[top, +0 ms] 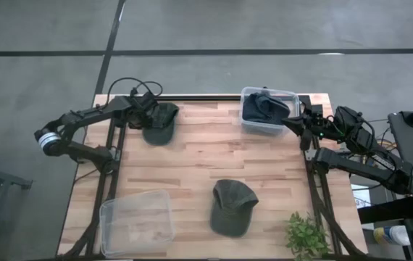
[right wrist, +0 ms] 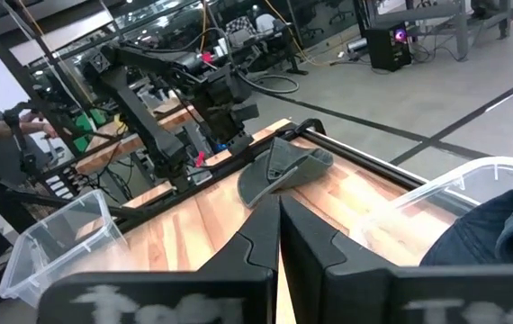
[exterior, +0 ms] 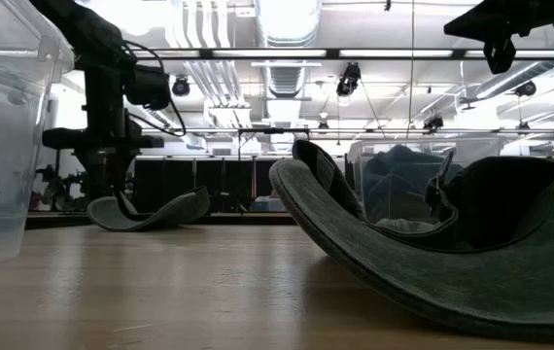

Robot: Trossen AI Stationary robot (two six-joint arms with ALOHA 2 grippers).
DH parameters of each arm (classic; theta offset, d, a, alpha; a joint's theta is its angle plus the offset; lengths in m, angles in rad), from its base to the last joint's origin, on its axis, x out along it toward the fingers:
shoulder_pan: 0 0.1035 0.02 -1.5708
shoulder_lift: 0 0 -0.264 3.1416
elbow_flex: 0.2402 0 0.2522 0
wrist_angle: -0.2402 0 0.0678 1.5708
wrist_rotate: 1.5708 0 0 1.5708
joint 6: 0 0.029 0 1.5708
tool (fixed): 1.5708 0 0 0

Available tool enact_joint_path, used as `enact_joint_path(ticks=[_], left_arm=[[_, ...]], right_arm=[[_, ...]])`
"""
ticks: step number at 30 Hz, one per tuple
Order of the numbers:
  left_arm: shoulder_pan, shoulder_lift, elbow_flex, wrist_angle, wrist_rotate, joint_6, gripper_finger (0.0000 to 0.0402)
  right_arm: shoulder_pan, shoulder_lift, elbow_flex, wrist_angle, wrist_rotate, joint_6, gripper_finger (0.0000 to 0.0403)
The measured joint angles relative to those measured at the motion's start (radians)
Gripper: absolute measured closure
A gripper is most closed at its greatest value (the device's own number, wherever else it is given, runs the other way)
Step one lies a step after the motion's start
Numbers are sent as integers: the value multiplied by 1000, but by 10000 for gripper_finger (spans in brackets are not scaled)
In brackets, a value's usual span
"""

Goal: Pick & Place hat
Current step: Put the top gray cap into the bottom transparent bin

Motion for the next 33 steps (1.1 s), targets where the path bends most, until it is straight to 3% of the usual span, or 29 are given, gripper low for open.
enact_joint_path(ticks=[33], left_arm=[[65, 0, -45, 96, 5, -2, 262]], right_arm=[[0, 0, 0, 0, -23, 18, 394]])
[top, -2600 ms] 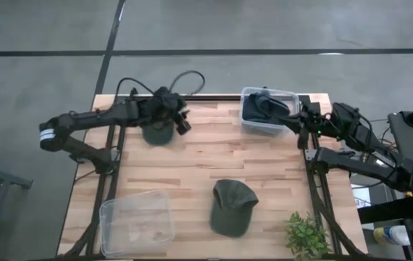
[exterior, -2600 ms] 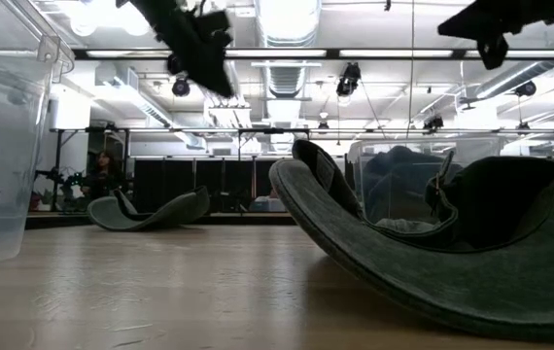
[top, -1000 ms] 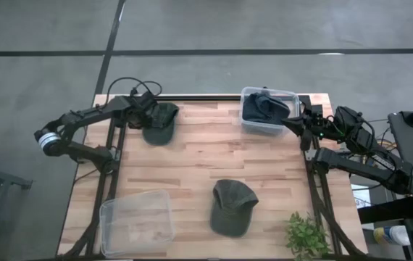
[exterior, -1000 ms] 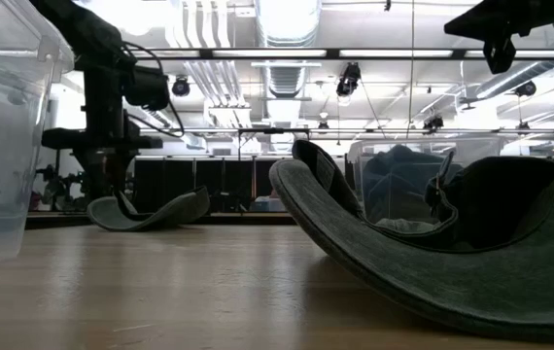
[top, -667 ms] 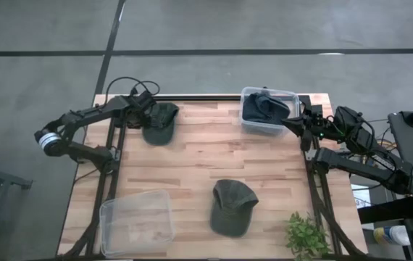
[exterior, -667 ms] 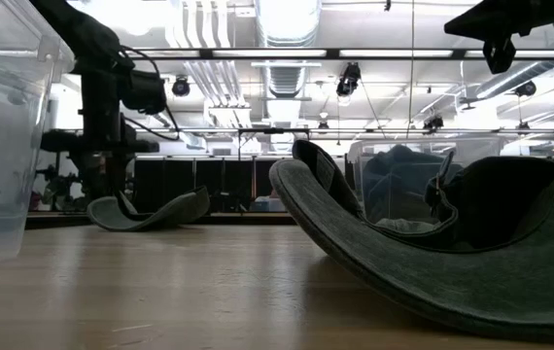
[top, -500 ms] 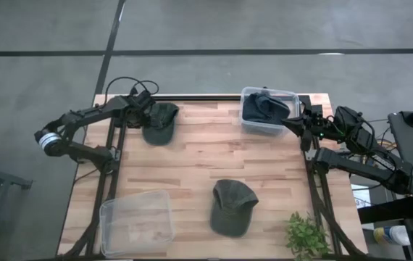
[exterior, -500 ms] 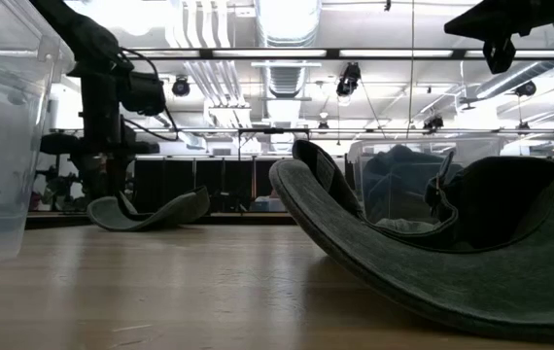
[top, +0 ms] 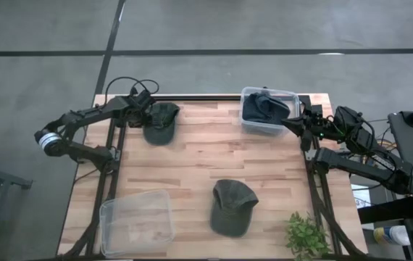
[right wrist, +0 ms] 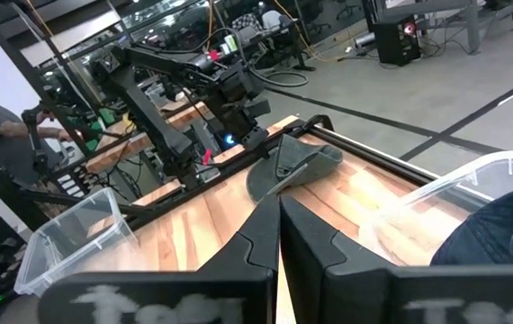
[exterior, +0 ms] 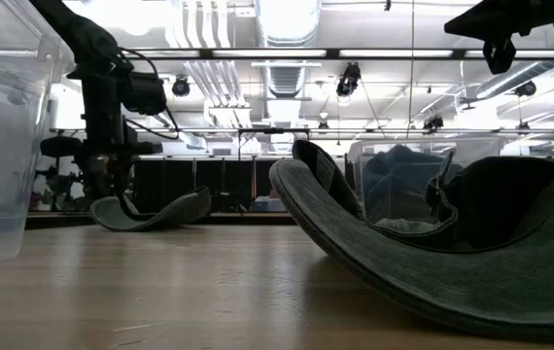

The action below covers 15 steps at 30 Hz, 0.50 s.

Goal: Pick & Place hat
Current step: Put the top gray cap into the bottom transparent bin

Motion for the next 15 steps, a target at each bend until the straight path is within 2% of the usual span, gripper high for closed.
enact_joint_path(ticks=[7, 15], left_arm=[[1, 16, -8, 5, 6, -18, 262], [0, 37, -56, 53, 89, -32, 262]], right_arm=[[0, 0, 0, 0, 0, -1, 394], [0, 0, 0, 0, 0, -2, 394]])
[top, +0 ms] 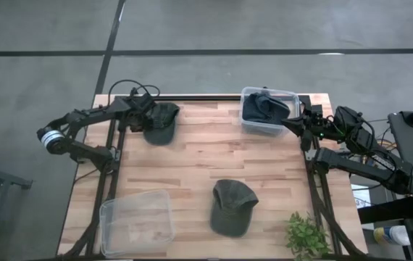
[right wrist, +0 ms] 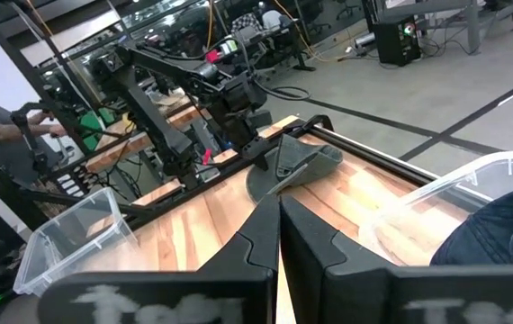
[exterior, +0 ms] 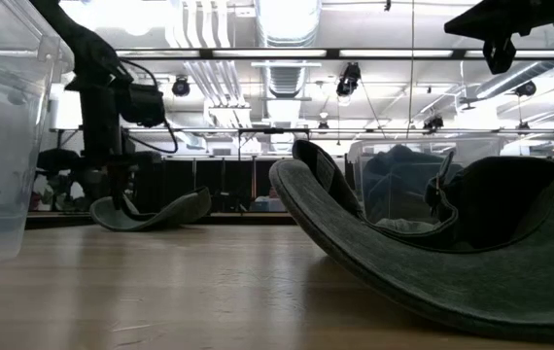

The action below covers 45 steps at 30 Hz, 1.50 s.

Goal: Pick & Place hat
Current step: Put the top gray cap into the bottom transparent bin

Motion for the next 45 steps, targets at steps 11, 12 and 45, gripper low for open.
enact_joint_path(ticks=[11, 12, 45], left_arm=[[0, 0, -10, 84, 23, 21, 262], [0, 0, -11, 89, 23, 22, 262], [-7, -260, 135, 80, 70, 268, 395]], right_arm=[[0, 0, 0, 1, 0, 1, 394], [0, 0, 0, 1, 0, 3, 394], [0, 2, 0, 66, 1, 88, 394]])
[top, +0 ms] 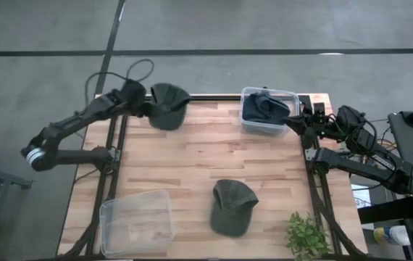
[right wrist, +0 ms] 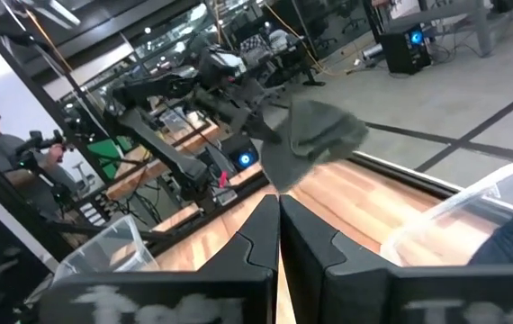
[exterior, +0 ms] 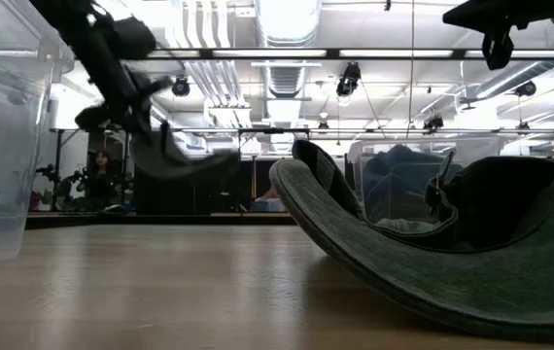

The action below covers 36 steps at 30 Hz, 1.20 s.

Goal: Pick & Place hat
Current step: Put the top gray cap into the bottom transparent bin

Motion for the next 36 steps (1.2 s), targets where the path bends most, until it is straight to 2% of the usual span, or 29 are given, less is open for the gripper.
enact_joint_path(ticks=[7, 15, 21, 26, 29, 36], left_arm=[[-21, -189, 19, 90, 10, 109, 395], [-49, -341, 1, 187, 176, 116, 395], [-105, -396, 1, 201, 201, 47, 395], [-180, -394, 1, 271, 201, 22, 395], [-241, -377, 1, 313, 171, 18, 395], [-365, -306, 1, 403, -54, 15, 395]], right_arm=[[0, 64, 0, 69, 0, 0, 394], [0, 193, 0, 159, -20, 0, 394], [0, 297, 0, 314, -88, 44, 394], [12, 391, 1, 443, -110, 74, 394], [28, 442, 1, 481, -117, 77, 394], [59, 549, 1, 634, -117, 79, 360]])
